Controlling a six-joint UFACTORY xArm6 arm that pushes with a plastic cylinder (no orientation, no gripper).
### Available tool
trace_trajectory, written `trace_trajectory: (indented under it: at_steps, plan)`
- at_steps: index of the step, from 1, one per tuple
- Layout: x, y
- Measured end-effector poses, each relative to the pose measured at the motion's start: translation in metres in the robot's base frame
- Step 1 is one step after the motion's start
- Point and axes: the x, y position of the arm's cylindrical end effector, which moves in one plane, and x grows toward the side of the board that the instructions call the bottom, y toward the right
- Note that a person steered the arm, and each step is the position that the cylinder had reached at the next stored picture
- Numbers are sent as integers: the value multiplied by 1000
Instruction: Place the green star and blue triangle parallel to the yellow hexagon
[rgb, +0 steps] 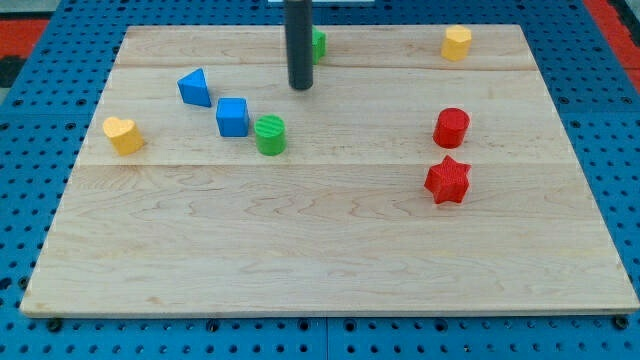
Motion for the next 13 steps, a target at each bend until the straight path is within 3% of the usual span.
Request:
trace_trajectory:
  at_steps: [1,5,9,13]
  plan:
    - [-13,-76]
    - [22,-177]
    - [-68,-170]
    - [-67,-167]
